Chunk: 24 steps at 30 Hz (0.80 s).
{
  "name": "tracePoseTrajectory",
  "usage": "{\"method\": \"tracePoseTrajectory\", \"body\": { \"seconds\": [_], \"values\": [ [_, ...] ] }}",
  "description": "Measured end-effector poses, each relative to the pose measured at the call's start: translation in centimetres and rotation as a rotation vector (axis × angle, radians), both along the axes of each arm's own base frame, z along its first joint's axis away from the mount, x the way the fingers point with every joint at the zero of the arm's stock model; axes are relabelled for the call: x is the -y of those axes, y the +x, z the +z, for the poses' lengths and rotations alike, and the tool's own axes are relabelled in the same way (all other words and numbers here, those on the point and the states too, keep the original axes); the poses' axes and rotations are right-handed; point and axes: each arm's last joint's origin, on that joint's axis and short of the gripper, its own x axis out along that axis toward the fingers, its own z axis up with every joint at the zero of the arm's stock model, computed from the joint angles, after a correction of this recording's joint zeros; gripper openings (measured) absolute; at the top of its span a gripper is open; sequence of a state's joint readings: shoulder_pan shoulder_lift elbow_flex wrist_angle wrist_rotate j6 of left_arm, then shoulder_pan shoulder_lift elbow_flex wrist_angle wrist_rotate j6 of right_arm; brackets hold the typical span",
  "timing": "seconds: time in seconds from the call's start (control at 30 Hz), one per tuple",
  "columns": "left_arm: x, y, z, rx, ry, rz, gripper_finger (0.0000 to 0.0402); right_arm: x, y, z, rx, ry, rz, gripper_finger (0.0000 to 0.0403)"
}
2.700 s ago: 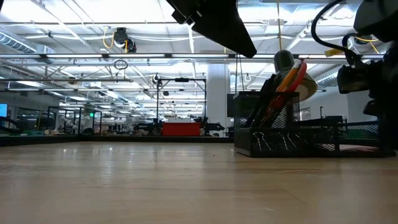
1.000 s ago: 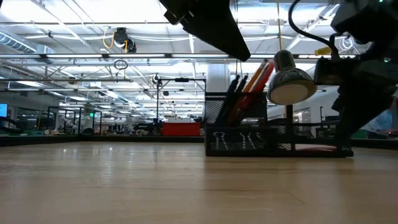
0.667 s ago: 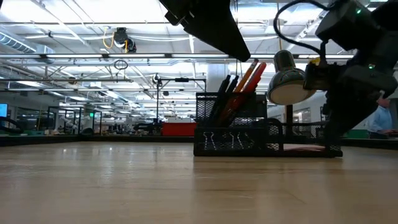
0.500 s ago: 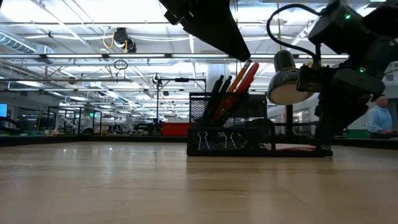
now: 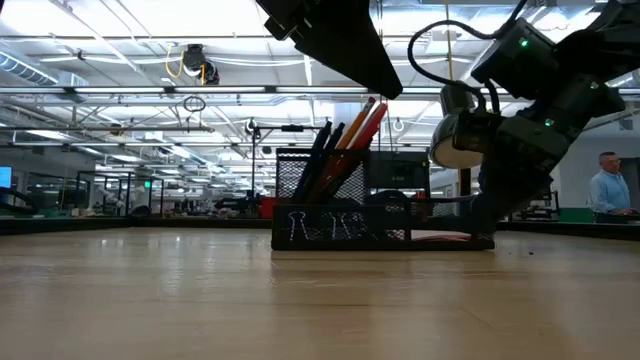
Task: Pick and place office supplies into organizer
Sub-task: Adjust the black desk organizer
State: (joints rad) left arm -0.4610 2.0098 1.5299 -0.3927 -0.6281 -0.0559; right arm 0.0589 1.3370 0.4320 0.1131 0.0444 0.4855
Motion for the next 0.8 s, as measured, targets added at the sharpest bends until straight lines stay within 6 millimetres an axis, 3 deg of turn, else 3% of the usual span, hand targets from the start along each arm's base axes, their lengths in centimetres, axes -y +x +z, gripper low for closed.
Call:
{"method": "tracePoseTrajectory", "body": {
  "seconds": [0.53, 0.8],
  "values": [
    [0.1, -0.5, -0.4, -0.04, -0.036, 0.033, 0.0133, 0.7, 0.6, 0.4, 0.072, -0.006, 0.036, 0.0],
    [1.9, -1.9, -0.1, -0.058, -0.058, 0.009, 0.0133, -0.2, 0.6, 1.4, 0.13, -0.082, 0.094, 0.0]
  ]
}}
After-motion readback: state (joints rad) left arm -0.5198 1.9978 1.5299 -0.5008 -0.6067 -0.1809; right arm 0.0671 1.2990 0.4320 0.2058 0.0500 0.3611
